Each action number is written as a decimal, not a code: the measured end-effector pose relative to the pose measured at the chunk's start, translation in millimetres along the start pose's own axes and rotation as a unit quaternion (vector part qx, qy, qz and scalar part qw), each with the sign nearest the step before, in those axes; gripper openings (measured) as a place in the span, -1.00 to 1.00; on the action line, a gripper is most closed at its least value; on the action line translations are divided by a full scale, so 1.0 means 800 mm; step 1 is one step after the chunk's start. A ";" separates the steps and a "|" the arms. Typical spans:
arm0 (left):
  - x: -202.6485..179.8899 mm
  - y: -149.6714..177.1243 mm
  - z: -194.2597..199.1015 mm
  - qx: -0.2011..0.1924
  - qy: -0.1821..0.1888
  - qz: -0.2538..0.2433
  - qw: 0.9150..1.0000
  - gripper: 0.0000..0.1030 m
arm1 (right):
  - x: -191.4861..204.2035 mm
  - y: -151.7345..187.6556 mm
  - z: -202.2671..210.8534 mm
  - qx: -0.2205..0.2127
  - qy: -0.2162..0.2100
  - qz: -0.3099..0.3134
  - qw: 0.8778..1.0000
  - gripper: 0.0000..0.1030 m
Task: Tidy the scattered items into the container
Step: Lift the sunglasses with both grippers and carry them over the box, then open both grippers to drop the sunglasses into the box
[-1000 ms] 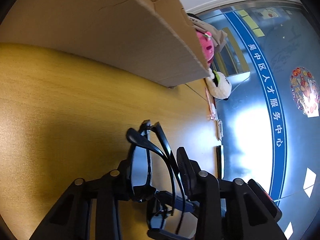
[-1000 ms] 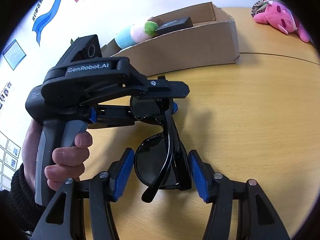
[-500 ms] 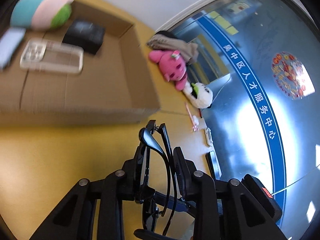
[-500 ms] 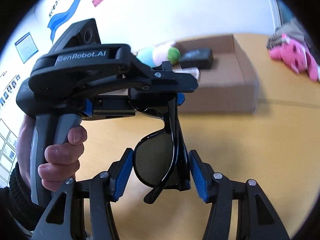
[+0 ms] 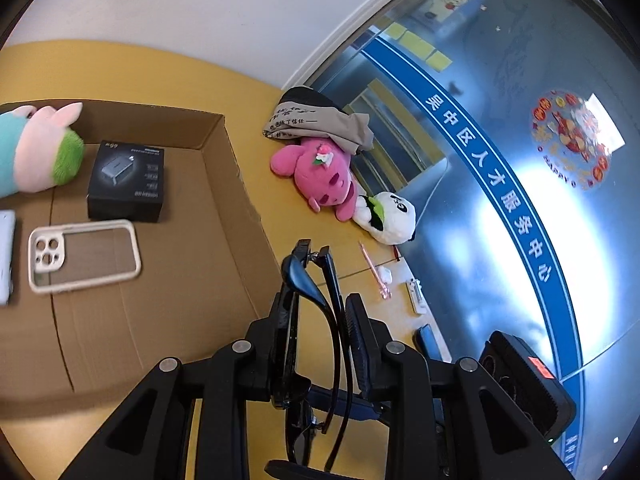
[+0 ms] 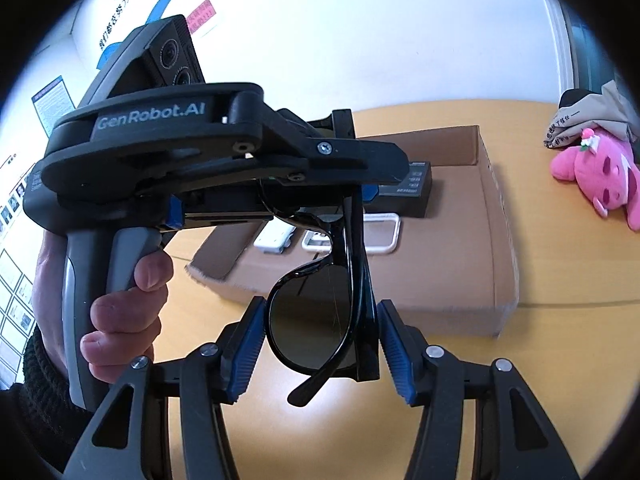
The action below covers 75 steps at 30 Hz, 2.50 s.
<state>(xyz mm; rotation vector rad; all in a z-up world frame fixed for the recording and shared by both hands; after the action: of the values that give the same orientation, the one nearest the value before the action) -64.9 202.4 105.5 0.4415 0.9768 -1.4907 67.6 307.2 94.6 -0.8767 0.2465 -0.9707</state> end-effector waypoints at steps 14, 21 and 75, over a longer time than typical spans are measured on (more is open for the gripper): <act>0.068 -0.123 -0.084 0.070 -0.003 0.046 0.997 -0.43 | -0.091 -0.065 -0.103 0.090 -0.005 -0.067 0.994 0.06; 0.131 -0.124 -0.148 0.119 0.007 0.111 0.987 -0.43 | -0.121 -0.035 -0.162 0.164 0.009 -0.100 0.981 0.06; 0.135 -0.057 -0.007 -0.037 -0.140 0.002 0.989 0.66 | -0.064 -0.003 -0.100 0.137 0.191 0.014 0.972 0.27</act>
<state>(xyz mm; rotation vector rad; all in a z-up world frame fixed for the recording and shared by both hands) -129.7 135.3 34.7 0.1733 0.8042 -1.4620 -6.8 304.6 35.7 -0.4280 0.4394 -1.1123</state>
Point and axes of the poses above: each gripper's, at about its wrist camera, not at the fingertips, and z roughly against the way its jaws point, x to its left, y to its underside, the point moved 3 cm from there along -z, roughly the way its jaws point, and after that the axes turned 14 degrees about z, right-handed, at the moved point
